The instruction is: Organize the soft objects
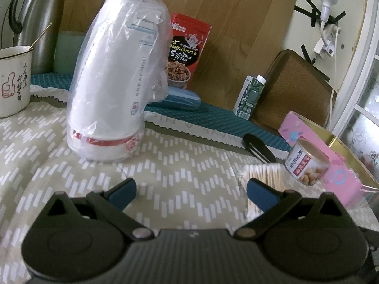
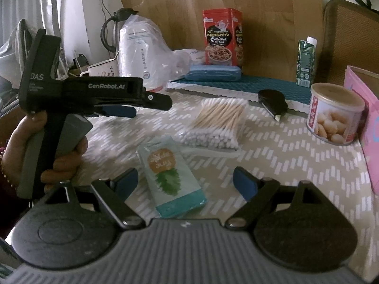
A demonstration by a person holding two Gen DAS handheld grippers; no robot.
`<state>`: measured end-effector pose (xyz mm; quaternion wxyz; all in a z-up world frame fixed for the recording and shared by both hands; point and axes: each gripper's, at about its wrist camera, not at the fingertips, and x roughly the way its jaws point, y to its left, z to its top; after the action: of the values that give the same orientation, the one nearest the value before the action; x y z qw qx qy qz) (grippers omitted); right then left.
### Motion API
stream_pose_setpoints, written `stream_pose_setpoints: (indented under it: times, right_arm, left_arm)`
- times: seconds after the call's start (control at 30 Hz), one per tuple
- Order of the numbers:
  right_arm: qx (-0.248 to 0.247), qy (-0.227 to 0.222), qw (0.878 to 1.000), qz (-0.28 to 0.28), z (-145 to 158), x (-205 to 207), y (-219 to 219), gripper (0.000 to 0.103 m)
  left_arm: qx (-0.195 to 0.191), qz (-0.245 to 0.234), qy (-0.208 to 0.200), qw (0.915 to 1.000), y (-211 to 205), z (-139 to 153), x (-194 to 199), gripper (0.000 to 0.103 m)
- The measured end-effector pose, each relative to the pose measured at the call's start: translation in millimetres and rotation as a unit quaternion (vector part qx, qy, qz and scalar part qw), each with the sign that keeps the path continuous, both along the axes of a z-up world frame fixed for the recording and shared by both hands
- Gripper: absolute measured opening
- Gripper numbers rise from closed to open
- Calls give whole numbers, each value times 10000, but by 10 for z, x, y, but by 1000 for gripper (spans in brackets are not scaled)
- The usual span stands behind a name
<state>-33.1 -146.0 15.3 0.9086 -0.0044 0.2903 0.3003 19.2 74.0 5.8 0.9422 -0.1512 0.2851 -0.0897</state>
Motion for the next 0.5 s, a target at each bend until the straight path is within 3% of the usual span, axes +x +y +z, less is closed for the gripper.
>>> stream_pose_setpoints:
  times: [0.5]
  right_arm:
    - [80,34,10000,26,5,15,-4,90]
  left_arm:
    - [-43,10,-6,10000,4,1,-5,103]
